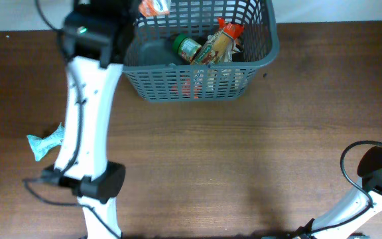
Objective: Pack container
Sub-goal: 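Lift the tissue strip with the left gripper and carry it over the basket, then lower the tissue strip into the basket and open the left gripper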
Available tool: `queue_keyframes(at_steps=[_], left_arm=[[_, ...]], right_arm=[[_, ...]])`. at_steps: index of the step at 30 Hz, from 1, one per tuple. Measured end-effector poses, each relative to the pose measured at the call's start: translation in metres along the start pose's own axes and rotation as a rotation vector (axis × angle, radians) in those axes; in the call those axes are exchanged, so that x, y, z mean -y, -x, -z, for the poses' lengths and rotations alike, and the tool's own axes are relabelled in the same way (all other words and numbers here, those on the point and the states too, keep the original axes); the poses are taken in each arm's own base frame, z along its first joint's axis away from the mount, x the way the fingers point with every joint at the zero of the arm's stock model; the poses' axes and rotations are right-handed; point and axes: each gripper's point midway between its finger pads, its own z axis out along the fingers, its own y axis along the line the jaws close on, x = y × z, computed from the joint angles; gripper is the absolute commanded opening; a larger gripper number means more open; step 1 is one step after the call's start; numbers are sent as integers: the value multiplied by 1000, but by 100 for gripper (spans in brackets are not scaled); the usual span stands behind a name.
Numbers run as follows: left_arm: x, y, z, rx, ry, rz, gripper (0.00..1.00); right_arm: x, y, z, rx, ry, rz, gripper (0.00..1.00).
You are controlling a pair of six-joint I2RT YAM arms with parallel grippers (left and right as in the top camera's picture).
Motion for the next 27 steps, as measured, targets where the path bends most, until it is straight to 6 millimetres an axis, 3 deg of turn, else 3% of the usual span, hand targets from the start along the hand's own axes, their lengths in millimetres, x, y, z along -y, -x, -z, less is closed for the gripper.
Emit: queue_keyframes(at_steps=[7,13,16,20,23,27], left_arm=[[-13,-100,-80,-233,81,-57,2],[-23,-178,-107,-436,117,-101,2],[-27,-201,-110,-505,127,-114,3],[-31,-222,-111,-569,138,-126,19],[-32,-231,-113,-593,140,-132,42],[-32,-232,-114,-594,139,-136,58]], right_arm=[[0,0,0,0,0,0,99],[0,0,0,0,0,0,99],[0,0,0,0,0,0,99],[0,0,0,0,0,0,99],[0,0,0,0,0,1,99],[0,0,0,0,0,0,99]])
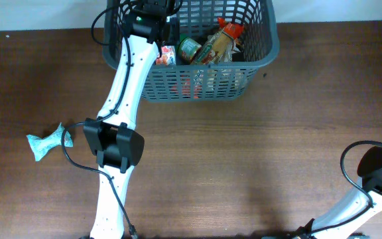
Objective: Pack container
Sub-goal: 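Lower the tissue strip into the basket and open the left gripper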
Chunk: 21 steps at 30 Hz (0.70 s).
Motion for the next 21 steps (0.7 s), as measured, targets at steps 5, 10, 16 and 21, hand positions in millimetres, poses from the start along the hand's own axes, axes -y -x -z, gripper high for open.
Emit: queue_keyframes(at_steps=[5,10,16,21], left_arm=[[0,0,0,1,0,-7,93],[0,1,0,2,0,-5,100],[-3,3,3,6,1,-2,100],[-17,35,34,108,-6,31,100]], right_arm=[[0,0,0,0,0,0,99],[0,0,0,0,0,0,99],[0,0,0,0,0,0,99],[0,0,0,0,0,0,99]])
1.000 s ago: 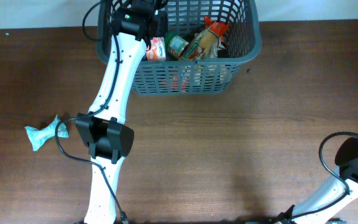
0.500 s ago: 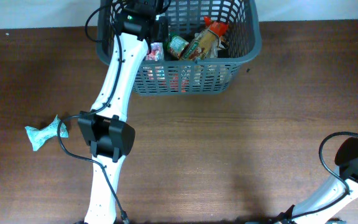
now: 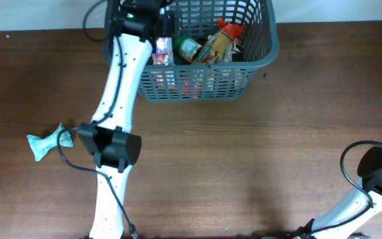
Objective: Pack container
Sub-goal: 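Lower the tissue strip into the basket and open the left gripper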
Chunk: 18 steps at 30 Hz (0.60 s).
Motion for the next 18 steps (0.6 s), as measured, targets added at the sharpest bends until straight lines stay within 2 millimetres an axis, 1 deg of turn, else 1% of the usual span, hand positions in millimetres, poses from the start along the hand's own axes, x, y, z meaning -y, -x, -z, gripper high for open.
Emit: queue_keyframes(at_steps=[1,3,5,6,8,9,11,12,14,15,16,18], left_arm=[[-5,10,13,28,-1,7,100],[-17,29,49,84,-3,27,100],[-29,45,95,142,-6,46,100],[-36,51,121,170,-7,54,100],[-53,55,181,221,5,71,100],[-60,55,205,243,13,77,100],[-79,49,256,283,51,91,99],[-87,43,274,291,74,96,99],[-108,28,297,274,141,102,100],[-120,18,303,249,183,105,99],[-131,10,306,224,219,109,99],[-148,3,301,186,268,134,99]], right_arm=[[0,0,0,0,0,0,99],[0,0,0,0,0,0,99],[0,0,0,0,0,0,99],[0,0,0,0,0,0,99],[0,0,0,0,0,0,99],[0,0,0,0,0,0,99],[0,0,0,0,0,0,99],[0,0,0,0,0,0,99],[0,0,0,0,0,0,99],[0,0,0,0,0,0,99],[0,0,0,0,0,0,99],[0,0,0,0,0,1,99]])
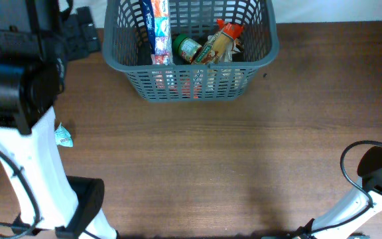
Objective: Pack container
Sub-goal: 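Lower the tissue strip into the basket and open the left gripper, then move the left gripper to the light-green tissue packet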
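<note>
A grey mesh basket (244, 63) stands at the table's far edge. Inside it a red, white and blue snack packet (156, 30) stands on end against the left wall. Beside the packet lie a green-lidded jar (188, 48) and an orange-brown packet (217, 41). My left gripper (87, 30) is just outside the basket's left wall, dark against the table, its fingers apart and holding nothing. A teal wrapped sweet (63, 137) lies on the table at the left, half hidden by my left arm. The right gripper is out of view.
My white left arm (32, 153) covers much of the table's left side. The right arm's base and cable (375, 174) sit at the lower right corner. Brown tabletop (244, 153) stretches in front of the basket.
My left gripper has moved from over the basket's left part to outside its left wall. The snack packet stays in the basket, standing against that wall. The arm now hides part of the teal sweet.
First my left gripper held the red and white packet above the basket's far left corner. Then it was low inside the basket's left side with the packet. Now the packet rests in the basket and the gripper is outside, free of it.
</note>
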Available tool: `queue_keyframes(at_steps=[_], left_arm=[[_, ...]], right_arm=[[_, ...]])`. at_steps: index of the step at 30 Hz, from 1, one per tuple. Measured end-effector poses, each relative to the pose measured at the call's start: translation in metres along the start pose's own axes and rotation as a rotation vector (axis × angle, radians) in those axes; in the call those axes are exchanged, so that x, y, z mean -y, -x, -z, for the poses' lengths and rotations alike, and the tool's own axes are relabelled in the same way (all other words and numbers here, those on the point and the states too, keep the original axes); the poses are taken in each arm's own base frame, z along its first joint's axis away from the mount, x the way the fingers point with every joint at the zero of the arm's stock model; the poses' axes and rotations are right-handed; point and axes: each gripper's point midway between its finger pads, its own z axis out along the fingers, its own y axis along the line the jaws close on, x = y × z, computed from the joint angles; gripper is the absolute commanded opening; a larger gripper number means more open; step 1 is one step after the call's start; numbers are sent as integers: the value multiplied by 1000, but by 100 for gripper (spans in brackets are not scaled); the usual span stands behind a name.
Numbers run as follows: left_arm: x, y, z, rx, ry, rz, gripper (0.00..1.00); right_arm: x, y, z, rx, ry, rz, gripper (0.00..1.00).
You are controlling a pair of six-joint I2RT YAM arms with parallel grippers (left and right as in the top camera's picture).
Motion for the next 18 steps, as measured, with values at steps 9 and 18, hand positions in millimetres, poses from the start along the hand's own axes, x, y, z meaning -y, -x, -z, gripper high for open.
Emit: queue_keyframes(at_steps=[9,18], left_arm=[[-80,-35,-73,-192,257,424,99],[-152,-172,-144,-642,533,1213,99]], right_arm=[[0,0,0,0,0,-1,99],[0,0,0,0,0,0,99]])
